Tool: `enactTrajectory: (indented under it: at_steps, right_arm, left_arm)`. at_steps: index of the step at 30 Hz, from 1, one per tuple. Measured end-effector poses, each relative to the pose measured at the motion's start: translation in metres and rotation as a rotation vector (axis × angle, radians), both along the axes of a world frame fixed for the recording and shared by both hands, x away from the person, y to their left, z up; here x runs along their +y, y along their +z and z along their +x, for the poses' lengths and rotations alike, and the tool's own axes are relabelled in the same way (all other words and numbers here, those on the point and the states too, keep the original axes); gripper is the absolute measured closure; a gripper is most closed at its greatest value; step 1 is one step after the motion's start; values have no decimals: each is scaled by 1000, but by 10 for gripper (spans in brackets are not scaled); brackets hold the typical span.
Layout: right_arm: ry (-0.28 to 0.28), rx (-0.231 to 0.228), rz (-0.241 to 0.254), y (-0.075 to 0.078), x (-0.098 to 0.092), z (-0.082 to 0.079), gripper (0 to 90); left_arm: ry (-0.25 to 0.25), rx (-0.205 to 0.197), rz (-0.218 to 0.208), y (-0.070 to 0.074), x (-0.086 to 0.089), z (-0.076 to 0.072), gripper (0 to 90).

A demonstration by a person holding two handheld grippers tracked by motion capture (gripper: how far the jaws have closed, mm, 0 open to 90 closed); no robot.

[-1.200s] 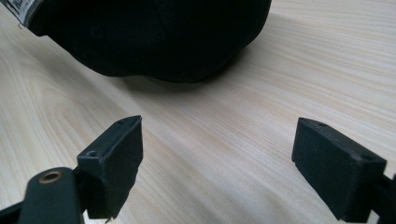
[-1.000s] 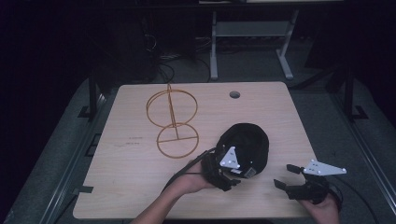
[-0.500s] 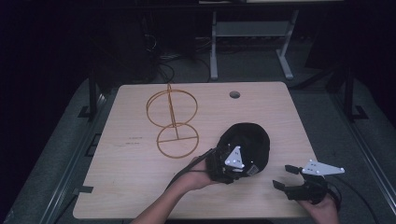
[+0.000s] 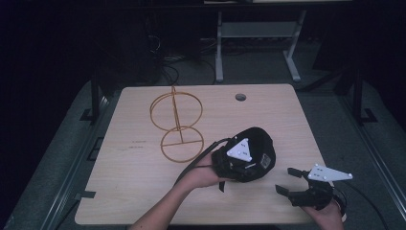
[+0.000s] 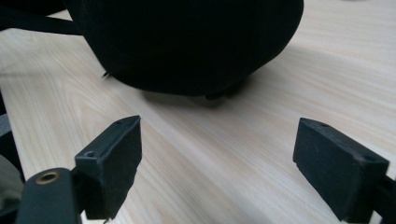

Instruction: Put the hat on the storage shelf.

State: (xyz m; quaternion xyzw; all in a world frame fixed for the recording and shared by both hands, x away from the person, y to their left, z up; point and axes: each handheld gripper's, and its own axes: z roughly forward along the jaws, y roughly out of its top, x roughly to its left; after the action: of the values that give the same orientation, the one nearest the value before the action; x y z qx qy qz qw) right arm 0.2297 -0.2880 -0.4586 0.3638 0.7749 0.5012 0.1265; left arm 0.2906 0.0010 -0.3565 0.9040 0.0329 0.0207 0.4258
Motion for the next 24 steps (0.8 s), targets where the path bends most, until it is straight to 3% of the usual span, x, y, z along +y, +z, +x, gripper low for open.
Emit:
enactTrajectory:
  at_steps: [7, 10, 13, 16, 18, 24]
  right_arm:
    - [24, -40, 45, 8, 7, 0, 160]
    - [30, -80, 79, 15, 10, 0, 161]
    - [26, -116, 134, 21, 9, -1, 184]
    - [19, -149, 149, 23, 7, -2, 211]
    - [18, -170, 160, 24, 4, -3, 251]
    - [69, -202, 181, 26, 1, -7, 456]
  left_arm:
    - [-32, 29, -65, 15, 0, 1, 800]
    - [-62, 49, -92, 23, -3, 2, 801]
    - [-88, 59, -96, 26, -8, 2, 800]
    - [-119, 71, -106, 29, -11, 1, 800]
    - [-152, 83, -124, 32, -16, -2, 801]
    - [-208, 78, -113, 39, -23, -6, 803]
